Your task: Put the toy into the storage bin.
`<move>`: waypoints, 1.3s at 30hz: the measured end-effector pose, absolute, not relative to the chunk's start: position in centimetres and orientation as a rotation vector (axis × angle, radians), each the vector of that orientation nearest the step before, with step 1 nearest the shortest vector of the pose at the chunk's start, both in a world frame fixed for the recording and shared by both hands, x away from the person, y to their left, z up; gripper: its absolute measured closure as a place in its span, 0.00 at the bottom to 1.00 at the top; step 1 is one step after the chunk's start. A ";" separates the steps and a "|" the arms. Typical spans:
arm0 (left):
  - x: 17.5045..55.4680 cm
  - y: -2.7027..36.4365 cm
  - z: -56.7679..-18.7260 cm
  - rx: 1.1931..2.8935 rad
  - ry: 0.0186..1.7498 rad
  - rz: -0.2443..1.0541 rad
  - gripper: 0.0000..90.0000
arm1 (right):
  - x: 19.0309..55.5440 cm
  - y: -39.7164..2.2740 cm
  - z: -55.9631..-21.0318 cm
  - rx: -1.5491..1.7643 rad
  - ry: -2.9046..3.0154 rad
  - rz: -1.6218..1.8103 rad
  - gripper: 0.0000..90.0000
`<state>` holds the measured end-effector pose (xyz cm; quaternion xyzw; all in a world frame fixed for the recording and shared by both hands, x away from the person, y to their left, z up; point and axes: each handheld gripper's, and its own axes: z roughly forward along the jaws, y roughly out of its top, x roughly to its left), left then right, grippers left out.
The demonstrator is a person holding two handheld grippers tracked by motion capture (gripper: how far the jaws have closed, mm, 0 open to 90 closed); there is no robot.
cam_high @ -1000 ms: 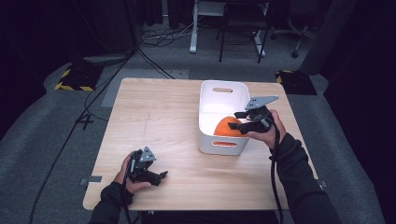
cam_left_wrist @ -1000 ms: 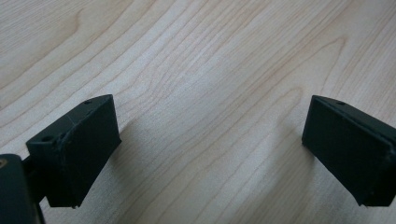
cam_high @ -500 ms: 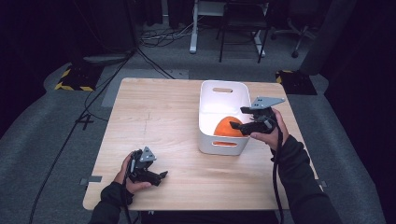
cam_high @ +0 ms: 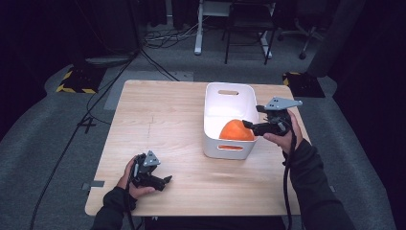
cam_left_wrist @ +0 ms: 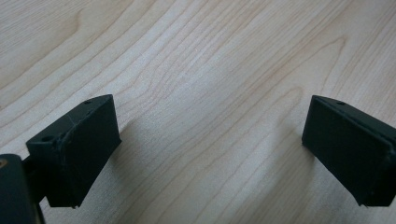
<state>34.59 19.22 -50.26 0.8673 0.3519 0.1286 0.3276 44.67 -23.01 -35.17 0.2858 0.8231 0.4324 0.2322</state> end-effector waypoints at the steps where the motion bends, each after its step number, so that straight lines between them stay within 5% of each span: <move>1: 34.6 19.2 -50.3 2.271 0.921 0.337 0.05 | 44.7 -23.0 -35.2 0.785 2.262 1.188 0.22; 39: 34.6 19.2 -50.3 2.270 0.922 0.337 0.05 | 44.0 -27.5 -34.3 0.861 2.149 1.137 0.25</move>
